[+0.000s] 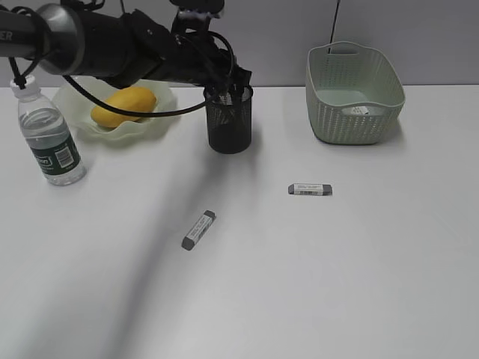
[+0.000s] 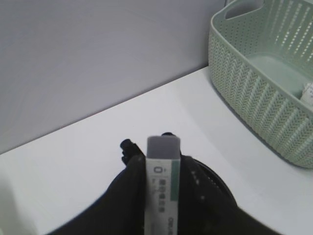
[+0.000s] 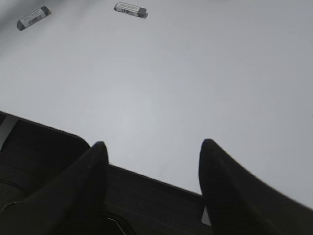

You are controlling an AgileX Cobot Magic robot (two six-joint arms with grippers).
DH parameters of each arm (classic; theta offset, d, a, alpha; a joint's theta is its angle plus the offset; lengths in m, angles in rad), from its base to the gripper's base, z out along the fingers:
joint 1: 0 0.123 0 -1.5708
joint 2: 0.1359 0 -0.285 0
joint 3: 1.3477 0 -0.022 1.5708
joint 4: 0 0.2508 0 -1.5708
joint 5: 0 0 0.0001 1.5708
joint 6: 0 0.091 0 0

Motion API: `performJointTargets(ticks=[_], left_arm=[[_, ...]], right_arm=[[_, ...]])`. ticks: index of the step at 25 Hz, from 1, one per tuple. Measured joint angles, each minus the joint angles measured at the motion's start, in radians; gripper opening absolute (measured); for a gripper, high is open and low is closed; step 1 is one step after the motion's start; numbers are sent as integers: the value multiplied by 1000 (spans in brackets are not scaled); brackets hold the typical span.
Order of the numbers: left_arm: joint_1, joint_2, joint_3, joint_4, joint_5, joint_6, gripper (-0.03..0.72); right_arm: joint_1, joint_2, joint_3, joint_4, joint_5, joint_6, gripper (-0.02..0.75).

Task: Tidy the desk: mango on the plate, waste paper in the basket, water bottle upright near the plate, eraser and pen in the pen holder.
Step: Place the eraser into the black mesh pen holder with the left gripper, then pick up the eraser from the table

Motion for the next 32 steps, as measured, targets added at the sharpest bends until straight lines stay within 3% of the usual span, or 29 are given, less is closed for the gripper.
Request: performJointTargets(ticks=[4,6,11,16,20,27,32], left_arm=[[0,-4,0,1,-4,-1,363],[0,-17,0,7,-2,-1,400],[0,-91,0,33,69,-1,422],[4,-213,0,59,362,-3,423],[8,-294,0,208,669,-107,423],[12,-359,-1,650,1108,-484,423],[16,-387,1,714,1179,-563,423]], right_arm=[[0,0,0,0,0,0,470],[0,0,0,0,0,0,470],[0,0,0,0,0,0,470],[0,0,0,0,-3,0,470],[0,0,0,0,-12,0,470],[0,0,0,-7,-38,0,470],[0,11,0,-8,-52,38,470]])
